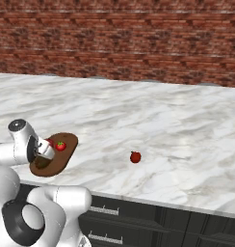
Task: Place the avocado, onion, tomato, and bell pepper on the cutting board.
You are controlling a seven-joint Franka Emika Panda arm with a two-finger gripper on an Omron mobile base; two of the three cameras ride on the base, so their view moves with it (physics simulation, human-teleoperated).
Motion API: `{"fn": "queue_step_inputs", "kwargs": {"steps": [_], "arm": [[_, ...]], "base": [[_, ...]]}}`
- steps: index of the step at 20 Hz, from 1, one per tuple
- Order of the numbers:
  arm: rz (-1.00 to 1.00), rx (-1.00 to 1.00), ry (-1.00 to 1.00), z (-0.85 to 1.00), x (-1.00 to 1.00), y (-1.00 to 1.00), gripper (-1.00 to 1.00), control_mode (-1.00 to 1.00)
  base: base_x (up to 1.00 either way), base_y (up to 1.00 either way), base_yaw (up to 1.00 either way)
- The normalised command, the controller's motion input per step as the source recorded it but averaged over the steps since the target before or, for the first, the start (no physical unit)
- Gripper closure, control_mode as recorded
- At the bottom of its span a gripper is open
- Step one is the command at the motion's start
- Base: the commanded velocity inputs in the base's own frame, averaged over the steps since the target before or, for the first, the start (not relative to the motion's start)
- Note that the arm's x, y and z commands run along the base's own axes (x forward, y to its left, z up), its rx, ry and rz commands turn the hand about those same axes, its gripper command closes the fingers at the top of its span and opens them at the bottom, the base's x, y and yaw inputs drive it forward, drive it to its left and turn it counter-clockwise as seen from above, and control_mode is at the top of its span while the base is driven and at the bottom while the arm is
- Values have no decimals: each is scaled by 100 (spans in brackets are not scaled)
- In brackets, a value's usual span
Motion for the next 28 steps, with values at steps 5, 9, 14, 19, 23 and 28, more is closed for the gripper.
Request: {"fn": "queue_step_inputs", "kwargs": {"steps": [5, 9, 14, 19, 23, 28], "arm": [[0, 0, 0, 4, 23, 0, -100, -100], [0, 0, -2, 27, 9, 0, -100, -100], [0, 0, -9, 55, 0, -11, -100, -100], [0, 0, -8, 47, 0, -42, -100, -100], [0, -1, -9, 41, 0, -64, -100, -100], [0, -2, -12, 38, 0, -73, -100, -100]], "base": [[0, 0, 0], [0, 0, 0], [0, 0, 0], [0, 0, 0], [0, 0, 0], [0, 0, 0]]}}
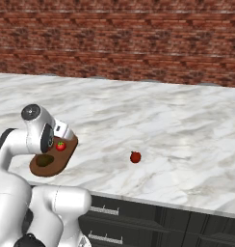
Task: Place the avocado, onion, tomato, and bell pepper on the cutting board.
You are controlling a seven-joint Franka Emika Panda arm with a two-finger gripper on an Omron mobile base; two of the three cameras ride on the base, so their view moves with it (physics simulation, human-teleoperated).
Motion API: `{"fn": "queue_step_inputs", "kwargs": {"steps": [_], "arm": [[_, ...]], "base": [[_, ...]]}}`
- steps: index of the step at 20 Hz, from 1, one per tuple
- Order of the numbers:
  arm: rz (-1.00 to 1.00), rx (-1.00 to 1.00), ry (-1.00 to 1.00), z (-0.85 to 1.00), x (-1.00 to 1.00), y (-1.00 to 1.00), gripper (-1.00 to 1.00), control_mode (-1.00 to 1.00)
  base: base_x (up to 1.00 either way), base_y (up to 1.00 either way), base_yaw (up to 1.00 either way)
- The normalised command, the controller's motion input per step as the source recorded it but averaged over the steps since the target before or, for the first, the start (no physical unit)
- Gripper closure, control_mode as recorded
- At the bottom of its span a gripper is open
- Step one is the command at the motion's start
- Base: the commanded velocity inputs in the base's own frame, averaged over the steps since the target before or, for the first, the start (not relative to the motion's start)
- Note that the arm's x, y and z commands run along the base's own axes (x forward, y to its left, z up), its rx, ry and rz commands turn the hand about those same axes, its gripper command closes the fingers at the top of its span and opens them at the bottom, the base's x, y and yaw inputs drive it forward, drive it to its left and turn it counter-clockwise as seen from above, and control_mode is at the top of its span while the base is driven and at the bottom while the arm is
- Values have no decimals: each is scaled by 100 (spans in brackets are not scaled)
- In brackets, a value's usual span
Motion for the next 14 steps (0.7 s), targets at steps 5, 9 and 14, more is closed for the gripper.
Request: {"fn": "queue_step_inputs", "kwargs": {"steps": [5, 9, 14], "arm": [[9, -10, -12, 27, -1, -72, -100, -100], [13, -11, -4, 20, 0, -68, -100, -100], [6, -12, -1, 26, 0, -60, -100, -100]], "base": [[0, 0, 0], [0, 0, 0], [0, 0, 0]]}}
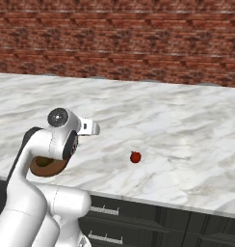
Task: Place the avocado, onion, tomato, and bell pepper on the cutting board.
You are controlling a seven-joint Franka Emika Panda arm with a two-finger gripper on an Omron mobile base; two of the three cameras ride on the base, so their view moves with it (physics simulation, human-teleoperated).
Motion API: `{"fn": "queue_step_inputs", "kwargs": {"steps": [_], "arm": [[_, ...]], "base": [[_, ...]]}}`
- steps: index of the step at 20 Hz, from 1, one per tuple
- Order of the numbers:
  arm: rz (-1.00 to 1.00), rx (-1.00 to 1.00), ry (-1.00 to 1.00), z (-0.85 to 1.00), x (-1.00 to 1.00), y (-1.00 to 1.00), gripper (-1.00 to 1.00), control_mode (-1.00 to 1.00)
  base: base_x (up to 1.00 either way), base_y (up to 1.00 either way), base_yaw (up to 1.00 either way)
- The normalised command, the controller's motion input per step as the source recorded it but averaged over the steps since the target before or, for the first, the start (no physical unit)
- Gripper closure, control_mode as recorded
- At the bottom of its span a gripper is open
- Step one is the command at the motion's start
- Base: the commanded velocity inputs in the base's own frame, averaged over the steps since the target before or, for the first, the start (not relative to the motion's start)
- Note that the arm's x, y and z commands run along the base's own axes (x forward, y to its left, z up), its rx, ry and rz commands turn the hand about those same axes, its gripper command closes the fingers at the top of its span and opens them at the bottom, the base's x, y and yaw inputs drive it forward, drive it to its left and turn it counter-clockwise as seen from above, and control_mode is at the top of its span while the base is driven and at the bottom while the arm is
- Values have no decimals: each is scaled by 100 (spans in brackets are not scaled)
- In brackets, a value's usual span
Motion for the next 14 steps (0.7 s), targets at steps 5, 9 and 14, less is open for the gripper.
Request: {"fn": "queue_step_inputs", "kwargs": {"steps": [5, 9, 14], "arm": [[0, -18, 2, 26, 0, -56, -100, -100], [1, -16, 0, 31, 3, -50, -100, -100], [1, -6, 5, 13, 4, -64, -100, -100]], "base": [[0, 0, 0], [0, 0, 0], [0, 0, 0]]}}
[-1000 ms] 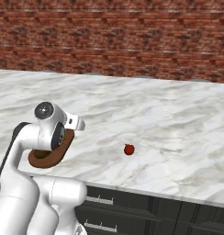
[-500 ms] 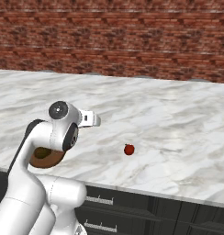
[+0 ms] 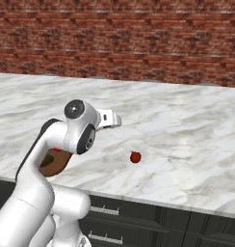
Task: Place the avocado, onion, tomato, and bell pepper on the cutting board.
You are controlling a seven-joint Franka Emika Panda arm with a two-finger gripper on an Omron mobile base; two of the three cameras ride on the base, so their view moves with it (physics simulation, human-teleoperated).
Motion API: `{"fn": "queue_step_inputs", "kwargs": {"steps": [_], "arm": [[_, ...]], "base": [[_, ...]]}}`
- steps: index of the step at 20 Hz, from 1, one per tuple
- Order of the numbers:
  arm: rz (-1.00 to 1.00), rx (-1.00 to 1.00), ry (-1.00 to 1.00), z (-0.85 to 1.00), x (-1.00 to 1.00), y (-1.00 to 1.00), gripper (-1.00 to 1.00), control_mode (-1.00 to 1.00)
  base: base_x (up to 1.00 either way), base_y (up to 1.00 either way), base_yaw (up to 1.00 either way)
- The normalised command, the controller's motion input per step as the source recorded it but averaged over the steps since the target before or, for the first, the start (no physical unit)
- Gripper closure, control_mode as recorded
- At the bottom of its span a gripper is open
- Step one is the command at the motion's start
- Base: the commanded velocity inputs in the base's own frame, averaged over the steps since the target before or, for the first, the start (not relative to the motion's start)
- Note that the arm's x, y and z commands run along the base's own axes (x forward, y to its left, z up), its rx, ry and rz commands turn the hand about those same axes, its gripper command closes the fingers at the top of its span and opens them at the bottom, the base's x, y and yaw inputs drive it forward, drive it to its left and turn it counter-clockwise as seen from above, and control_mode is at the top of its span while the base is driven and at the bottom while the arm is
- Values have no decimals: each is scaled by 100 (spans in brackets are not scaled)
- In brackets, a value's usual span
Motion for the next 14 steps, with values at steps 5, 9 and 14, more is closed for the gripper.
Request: {"fn": "queue_step_inputs", "kwargs": {"steps": [5, 9, 14], "arm": [[0, -8, 17, 0, 25, -48, -100, -100], [-2, -7, 21, 0, 32, -35, -100, -100], [0, 0, 19, -15, 29, -29, -100, -100]], "base": [[0, 0, 0], [0, 0, 0], [0, 0, 0]]}}
